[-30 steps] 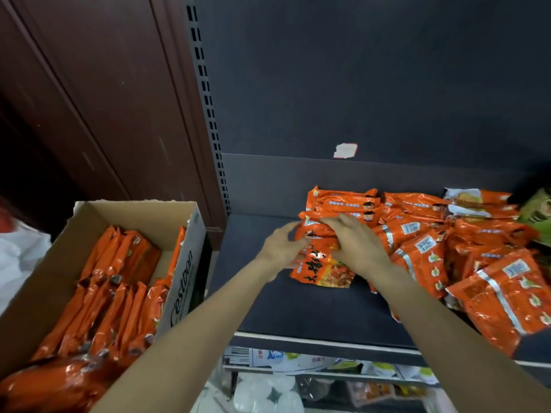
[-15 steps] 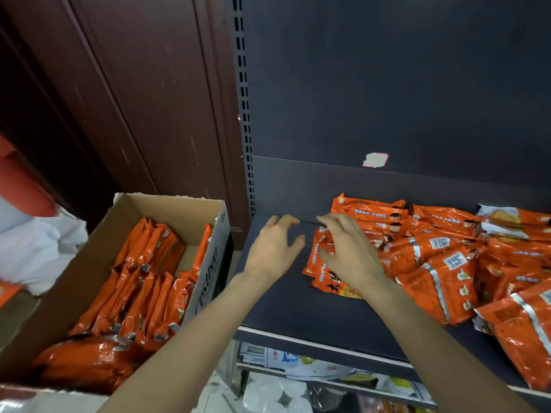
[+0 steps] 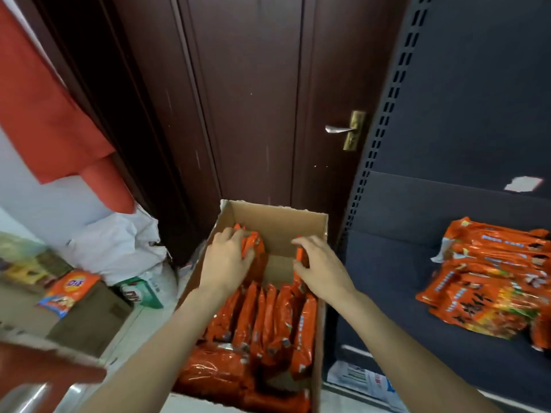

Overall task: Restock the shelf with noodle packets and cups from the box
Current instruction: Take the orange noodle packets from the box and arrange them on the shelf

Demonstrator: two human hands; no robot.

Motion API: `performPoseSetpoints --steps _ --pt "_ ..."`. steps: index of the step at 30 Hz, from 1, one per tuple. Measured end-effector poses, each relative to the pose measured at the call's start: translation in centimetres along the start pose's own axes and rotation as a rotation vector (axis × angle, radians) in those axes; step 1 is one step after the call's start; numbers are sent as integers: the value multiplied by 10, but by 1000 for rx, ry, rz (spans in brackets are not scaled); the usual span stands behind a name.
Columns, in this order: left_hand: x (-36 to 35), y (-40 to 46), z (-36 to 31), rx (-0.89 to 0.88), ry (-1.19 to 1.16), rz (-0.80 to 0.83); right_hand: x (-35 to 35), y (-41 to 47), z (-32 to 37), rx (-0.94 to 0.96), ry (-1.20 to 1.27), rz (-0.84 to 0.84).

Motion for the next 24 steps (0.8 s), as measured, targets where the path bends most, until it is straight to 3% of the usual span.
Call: performPoseSetpoints --steps 5,10,24 --pt "5 19 81 92 47 165 -64 38 33 -129 57 76" --pt "-3 28 119 20 -90 356 -114 60 43 -293 91 178" --pt "-10 30 136 29 -232 295 -202 115 31 -604 182 207"
Point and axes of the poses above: each hand's wrist, its own y-axis towards the middle knuckle, its own x-axis out of the back of the hand, z = x × y, the point moved 3 cm from there along y, towards the middle knuckle, and after that the axes turned 1 degree about -y, right-handed, at the moved point
